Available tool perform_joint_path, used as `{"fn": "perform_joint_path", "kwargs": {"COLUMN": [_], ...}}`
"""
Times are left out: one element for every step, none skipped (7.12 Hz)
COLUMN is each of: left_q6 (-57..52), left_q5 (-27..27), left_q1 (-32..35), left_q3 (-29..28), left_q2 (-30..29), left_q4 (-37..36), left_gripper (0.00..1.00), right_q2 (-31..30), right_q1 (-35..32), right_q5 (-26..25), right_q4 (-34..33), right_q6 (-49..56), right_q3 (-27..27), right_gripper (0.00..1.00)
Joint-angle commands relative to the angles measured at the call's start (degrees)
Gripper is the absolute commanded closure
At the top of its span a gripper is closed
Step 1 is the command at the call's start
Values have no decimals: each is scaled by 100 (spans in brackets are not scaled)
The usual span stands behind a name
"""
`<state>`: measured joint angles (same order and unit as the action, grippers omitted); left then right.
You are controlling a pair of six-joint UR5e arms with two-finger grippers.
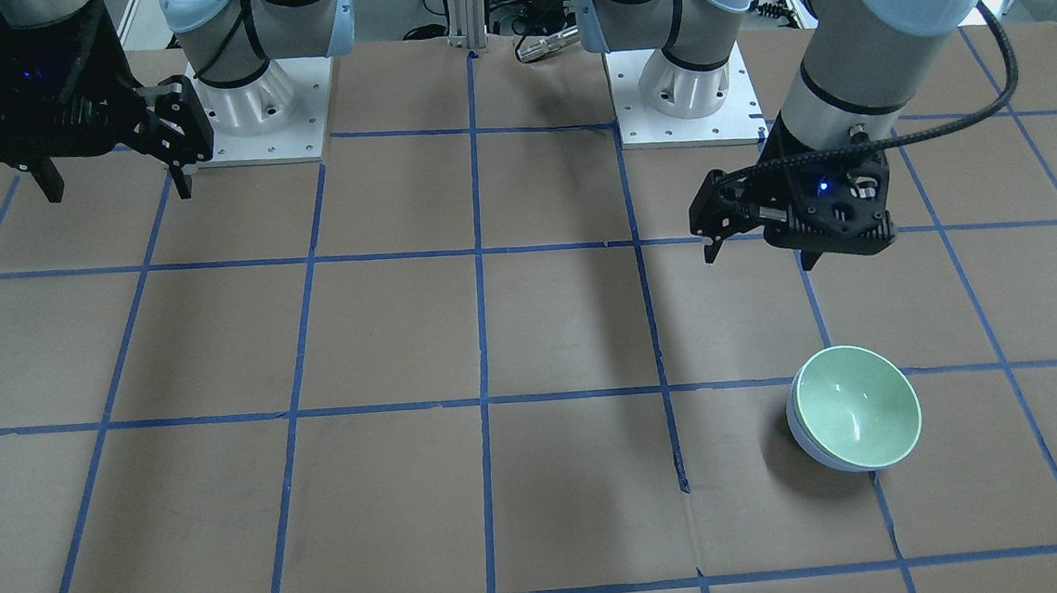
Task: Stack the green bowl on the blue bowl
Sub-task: 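Open the left gripper and raise it off the stacked bowls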
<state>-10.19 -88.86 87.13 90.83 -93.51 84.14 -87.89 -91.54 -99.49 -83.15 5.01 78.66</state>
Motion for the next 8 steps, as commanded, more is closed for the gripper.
{"fn": "perform_joint_path", "kwargs": {"left_q6": [481, 709, 1259, 1282, 1291, 1300, 1335, 1327], "left_q5": [455, 431, 457, 396, 395, 378, -101, -184], "left_q1": [5, 5, 14, 14, 14, 127, 476, 645], "left_q3": [-145, -75, -49, -5, 65, 83, 110, 101], "left_q2": [358, 412, 369, 403, 360, 368, 360, 420], "left_q4": [436, 462, 471, 558, 559, 594, 603, 603], "left_gripper": [0, 0, 0, 0, 0, 0, 0, 0], "right_q2": [0, 0, 0, 0, 0, 0, 0, 0], "right_q1": [-5, -5, -5, 4, -5, -5, -5, -5], "right_q5": [0, 0, 0, 0, 0, 0, 0, 0], "right_q4": [0, 0, 0, 0, 0, 0, 0, 0], "right_q6": [0, 0, 0, 0, 0, 0, 0, 0], "right_q3": [0, 0, 0, 0, 0, 0, 0, 0], "right_gripper": [0, 0, 0, 0, 0, 0, 0, 0]}}
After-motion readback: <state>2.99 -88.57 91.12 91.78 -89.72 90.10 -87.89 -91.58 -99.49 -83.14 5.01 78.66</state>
